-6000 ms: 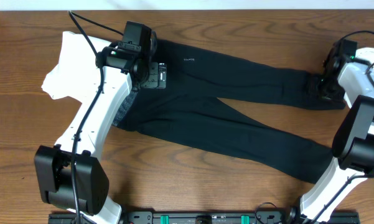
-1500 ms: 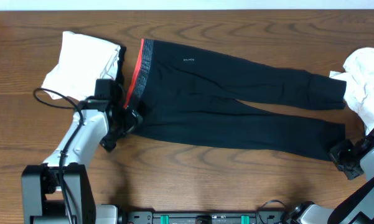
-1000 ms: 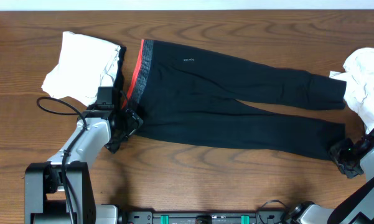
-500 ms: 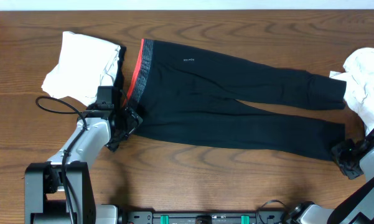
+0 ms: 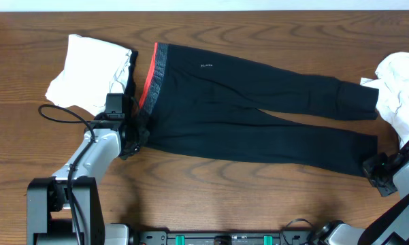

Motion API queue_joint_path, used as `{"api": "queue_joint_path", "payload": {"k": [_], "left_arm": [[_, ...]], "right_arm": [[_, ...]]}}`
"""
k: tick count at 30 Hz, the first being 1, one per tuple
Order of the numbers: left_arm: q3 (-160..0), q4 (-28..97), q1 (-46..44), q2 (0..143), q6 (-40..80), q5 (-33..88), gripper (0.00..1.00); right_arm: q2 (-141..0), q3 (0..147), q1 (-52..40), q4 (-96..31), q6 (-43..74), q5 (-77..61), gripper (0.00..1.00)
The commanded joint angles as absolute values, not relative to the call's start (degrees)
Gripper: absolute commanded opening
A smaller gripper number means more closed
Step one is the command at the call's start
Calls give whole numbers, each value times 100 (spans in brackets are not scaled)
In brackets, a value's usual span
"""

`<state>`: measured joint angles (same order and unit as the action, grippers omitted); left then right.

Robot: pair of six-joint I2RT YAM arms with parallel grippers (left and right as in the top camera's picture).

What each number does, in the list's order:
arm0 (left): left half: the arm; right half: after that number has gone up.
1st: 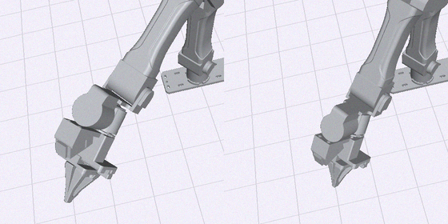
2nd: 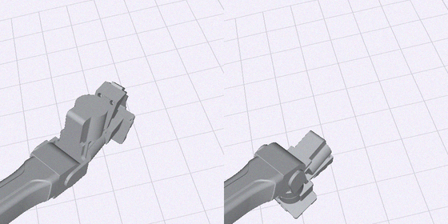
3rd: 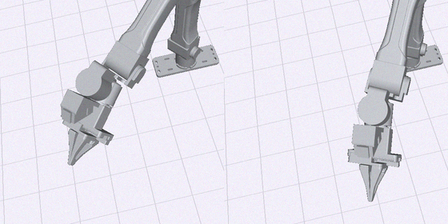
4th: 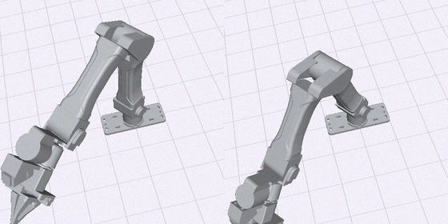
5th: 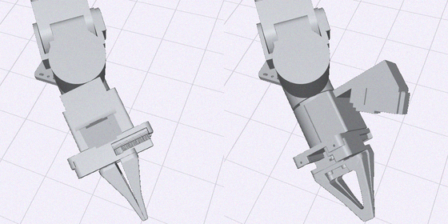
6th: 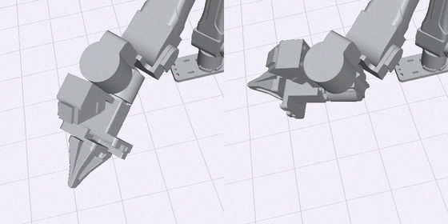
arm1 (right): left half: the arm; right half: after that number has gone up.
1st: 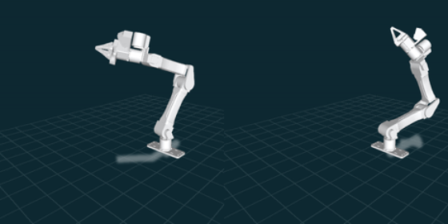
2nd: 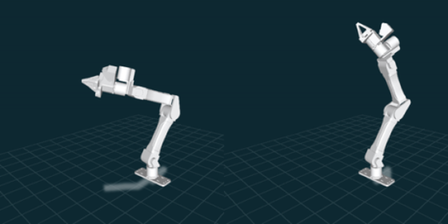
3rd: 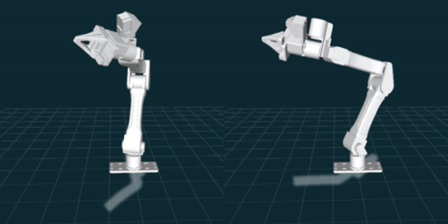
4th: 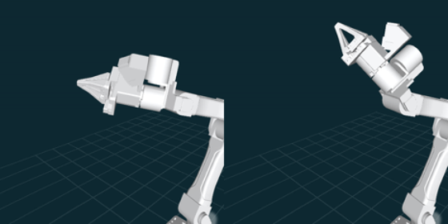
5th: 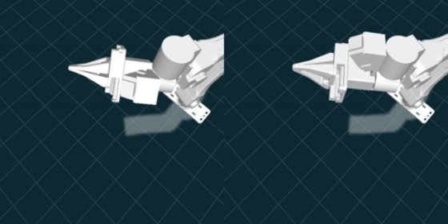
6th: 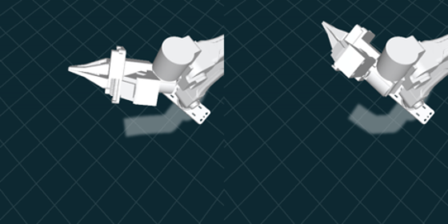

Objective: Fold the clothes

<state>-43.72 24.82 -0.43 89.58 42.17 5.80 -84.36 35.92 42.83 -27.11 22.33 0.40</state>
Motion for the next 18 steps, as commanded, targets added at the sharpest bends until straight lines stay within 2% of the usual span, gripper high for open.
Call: {"api": "queue_joint_path", "payload": {"k": [1,9,18], "left_arm": [[-4399,2475,-30,8978,4010,598,21],[-4821,3011,-34,8938,3553,860,11],[-5706,3804,-34,8818,3312,858,10]], "right_arm": [[-8462,3623,4305,-2814,2268,-93,1],[-8462,4248,4287,-3588,2268,-176,1],[-8462,4974,3883,-4163,2314,-349,1]]}}
